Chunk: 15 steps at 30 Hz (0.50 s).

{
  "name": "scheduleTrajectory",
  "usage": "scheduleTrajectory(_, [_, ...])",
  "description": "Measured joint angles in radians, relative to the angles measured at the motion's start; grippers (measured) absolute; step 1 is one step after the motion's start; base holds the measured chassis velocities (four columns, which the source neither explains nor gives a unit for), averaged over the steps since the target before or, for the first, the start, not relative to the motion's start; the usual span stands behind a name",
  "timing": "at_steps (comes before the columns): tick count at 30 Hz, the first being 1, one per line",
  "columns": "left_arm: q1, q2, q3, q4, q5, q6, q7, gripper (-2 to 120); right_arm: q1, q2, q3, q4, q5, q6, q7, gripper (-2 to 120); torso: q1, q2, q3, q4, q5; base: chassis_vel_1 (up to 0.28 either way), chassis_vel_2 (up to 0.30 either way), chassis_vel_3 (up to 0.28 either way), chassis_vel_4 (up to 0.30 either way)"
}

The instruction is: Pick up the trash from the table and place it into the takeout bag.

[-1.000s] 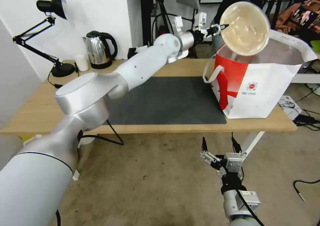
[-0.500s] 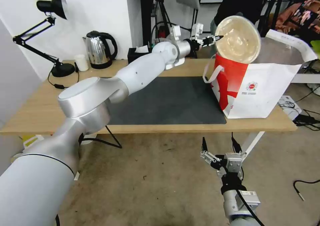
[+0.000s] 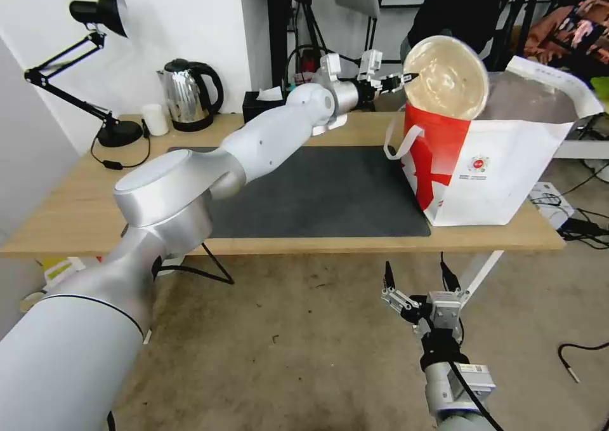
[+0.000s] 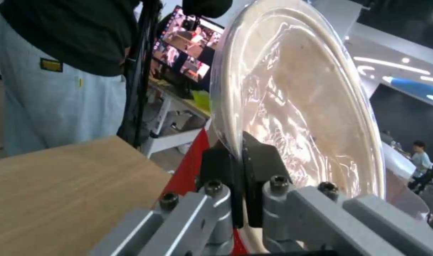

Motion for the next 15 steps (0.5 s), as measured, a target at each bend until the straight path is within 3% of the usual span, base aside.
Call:
scheduleTrajectory(10, [-0.001, 0.010, 0.005, -0.020, 0.010, 0.002, 0.029, 2, 0.000, 0.000, 0.000, 0.000, 0.000, 0.000, 0.000, 100, 0.000, 0.000, 0.000, -0.0002, 0.0000, 0.000, 0.000, 0.000, 0.000])
scheduleTrajectory(11, [-0.005, 0.011, 0.008, -0.020, 0.012, 0.006, 0.039, 11, 0.000, 0.000, 0.000, 0.000, 0.000, 0.000, 0.000, 100, 0.000, 0.000, 0.000, -0.0002, 0.0001, 0.000, 0.000, 0.000, 0.000])
scheduleTrajectory(15, [-0.012, 0.007, 0.014, -0.022, 0.014, 0.007, 0.047, 25, 0.000, 0.000, 0.000, 0.000, 0.000, 0.000, 0.000, 100, 0.000, 0.000, 0.000, -0.0003, 0.0001, 0.000, 0.000, 0.000, 0.000])
